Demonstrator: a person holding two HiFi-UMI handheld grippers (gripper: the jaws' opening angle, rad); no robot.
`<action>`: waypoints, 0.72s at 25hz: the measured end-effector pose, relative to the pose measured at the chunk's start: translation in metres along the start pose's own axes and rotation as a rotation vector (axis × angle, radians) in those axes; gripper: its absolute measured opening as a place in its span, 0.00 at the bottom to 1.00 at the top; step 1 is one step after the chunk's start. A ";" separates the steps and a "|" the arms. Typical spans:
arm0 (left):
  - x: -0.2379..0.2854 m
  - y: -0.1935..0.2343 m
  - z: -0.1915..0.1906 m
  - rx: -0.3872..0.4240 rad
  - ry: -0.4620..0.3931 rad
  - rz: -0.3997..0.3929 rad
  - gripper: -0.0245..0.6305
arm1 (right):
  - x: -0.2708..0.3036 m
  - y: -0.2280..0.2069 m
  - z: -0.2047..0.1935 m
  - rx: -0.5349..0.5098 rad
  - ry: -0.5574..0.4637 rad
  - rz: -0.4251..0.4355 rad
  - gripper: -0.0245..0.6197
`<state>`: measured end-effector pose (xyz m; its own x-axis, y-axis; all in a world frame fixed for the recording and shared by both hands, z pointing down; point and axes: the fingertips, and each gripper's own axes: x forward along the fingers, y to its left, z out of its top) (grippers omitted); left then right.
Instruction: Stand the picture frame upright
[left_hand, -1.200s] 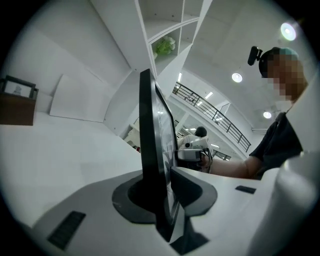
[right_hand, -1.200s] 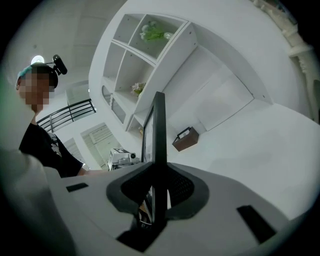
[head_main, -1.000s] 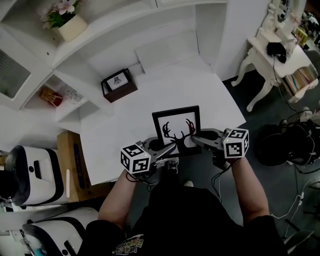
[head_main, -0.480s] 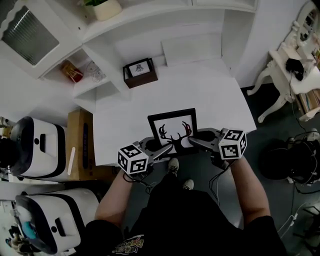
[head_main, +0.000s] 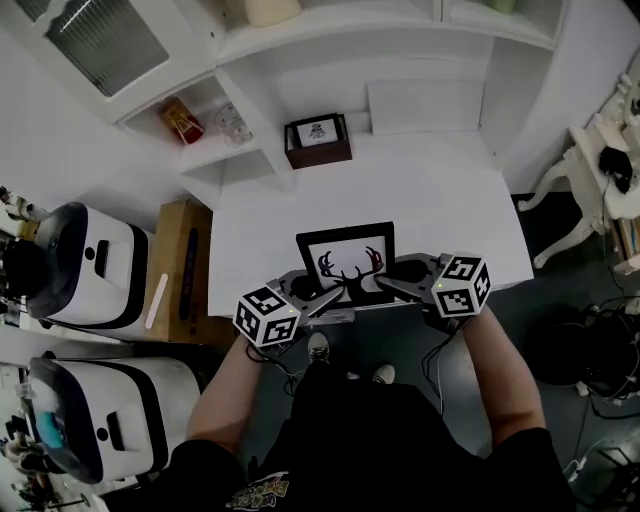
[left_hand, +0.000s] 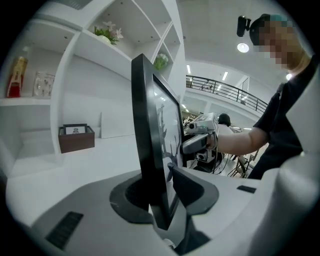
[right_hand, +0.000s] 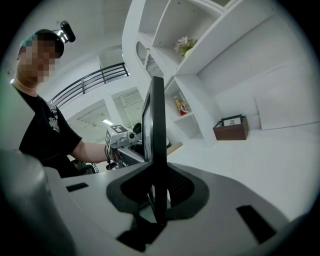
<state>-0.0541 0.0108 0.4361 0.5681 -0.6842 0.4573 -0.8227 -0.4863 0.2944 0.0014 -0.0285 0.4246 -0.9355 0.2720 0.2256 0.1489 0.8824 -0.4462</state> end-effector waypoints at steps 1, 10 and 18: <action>-0.005 0.004 -0.002 0.000 0.001 0.009 0.22 | 0.006 0.001 0.001 -0.008 0.008 0.007 0.15; -0.045 0.056 -0.015 0.009 -0.015 0.055 0.23 | 0.073 -0.004 0.015 -0.059 0.062 0.002 0.15; -0.080 0.106 -0.019 0.015 -0.012 0.061 0.24 | 0.130 -0.009 0.031 -0.076 0.092 -0.032 0.15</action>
<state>-0.1870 0.0248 0.4468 0.5168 -0.7195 0.4640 -0.8557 -0.4512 0.2533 -0.1314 -0.0132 0.4308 -0.9072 0.2739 0.3192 0.1461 0.9169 -0.3715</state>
